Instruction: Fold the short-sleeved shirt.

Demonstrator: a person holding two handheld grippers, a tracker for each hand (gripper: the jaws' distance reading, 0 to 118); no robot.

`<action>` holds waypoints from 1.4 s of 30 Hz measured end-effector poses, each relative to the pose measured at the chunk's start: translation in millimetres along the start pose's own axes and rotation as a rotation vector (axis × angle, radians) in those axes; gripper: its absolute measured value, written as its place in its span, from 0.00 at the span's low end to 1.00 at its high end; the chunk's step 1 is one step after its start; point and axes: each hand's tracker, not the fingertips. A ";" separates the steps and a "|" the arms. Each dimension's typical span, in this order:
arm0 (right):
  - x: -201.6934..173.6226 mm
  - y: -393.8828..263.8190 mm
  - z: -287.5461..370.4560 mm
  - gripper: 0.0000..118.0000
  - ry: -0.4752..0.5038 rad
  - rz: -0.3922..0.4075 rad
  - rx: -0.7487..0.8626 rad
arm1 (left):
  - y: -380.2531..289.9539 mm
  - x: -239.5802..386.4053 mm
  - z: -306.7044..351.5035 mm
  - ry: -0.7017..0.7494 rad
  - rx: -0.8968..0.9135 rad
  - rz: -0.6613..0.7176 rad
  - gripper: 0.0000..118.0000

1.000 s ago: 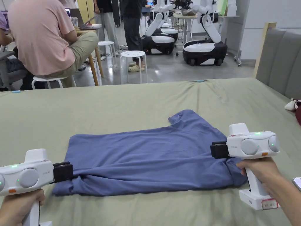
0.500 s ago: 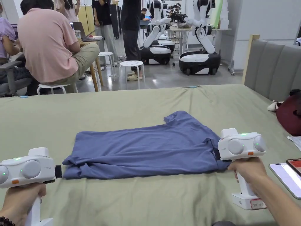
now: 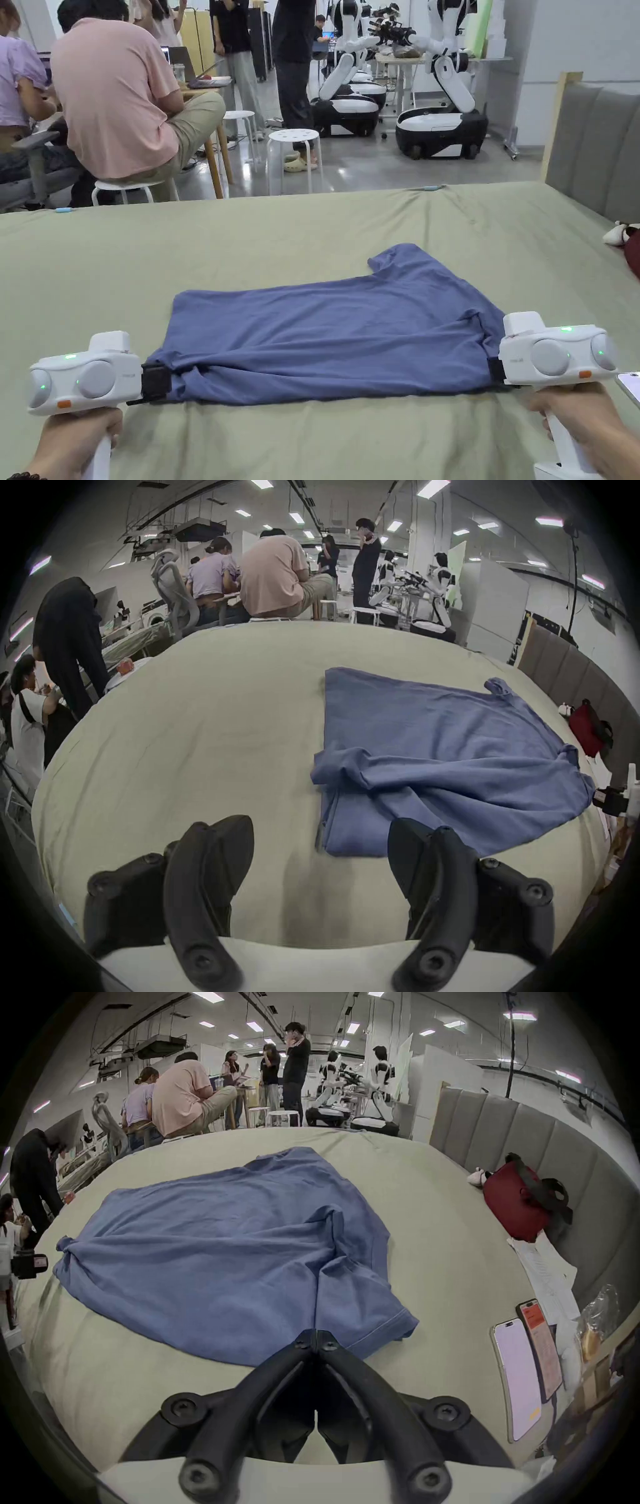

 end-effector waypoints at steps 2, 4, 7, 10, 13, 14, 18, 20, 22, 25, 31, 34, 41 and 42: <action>2.1 -2.4 -6.4 0.00 -0.002 0.004 -0.009 | -0.4 2.8 -15.9 0.001 -0.027 0.004 0.68; 3.7 -3.8 -10.8 0.00 -0.001 0.007 -0.016 | -2.8 7.5 -27.9 -0.019 -0.049 0.012 0.60; 7.8 -4.1 -11.5 0.00 -0.001 0.007 -0.019 | -7.0 16.3 -34.9 0.009 -0.059 -0.013 0.50; 10.7 -2.2 -7.0 0.00 -0.005 0.012 -0.014 | -5.3 21.3 -29.6 0.018 -0.032 -0.038 0.06; 14.9 -0.7 -0.6 0.00 -0.010 0.014 0.000 | -1.9 20.5 -20.2 0.022 -0.012 -0.030 0.05; 15.9 0.0 2.1 0.01 -0.009 0.008 0.007 | -0.9 19.7 -17.8 0.020 -0.012 -0.026 0.05; 22.5 3.2 8.5 0.37 -0.013 -0.011 0.050 | 3.6 12.3 -7.4 -0.006 0.006 -0.003 0.05; 23.6 3.6 7.3 0.99 -0.037 0.007 0.046 | 4.3 12.1 -2.2 -0.015 0.013 -0.001 0.05; 22.9 6.4 5.7 0.95 -0.034 0.015 0.060 | 4.9 13.5 0.5 -0.019 0.018 -0.004 0.05; 25.3 10.0 -10.3 0.92 -0.030 0.009 -0.002 | 5.9 17.2 1.5 -0.036 0.021 -0.008 0.04; 32.4 10.0 -45.0 0.71 0.009 -0.036 -0.107 | 6.9 16.0 -4.1 -0.031 0.018 -0.011 0.04; 32.5 8.9 -56.2 0.42 0.035 -0.077 -0.098 | 5.1 14.7 -7.3 -0.034 0.008 -0.003 0.04; 20.2 10.7 -42.8 0.11 0.045 -0.045 -0.065 | -0.2 12.0 0.0 -0.016 0.017 0.029 0.04; 19.1 11.0 -38.8 0.11 0.045 -0.045 -0.068 | -0.6 9.5 5.0 -0.025 0.021 0.055 0.04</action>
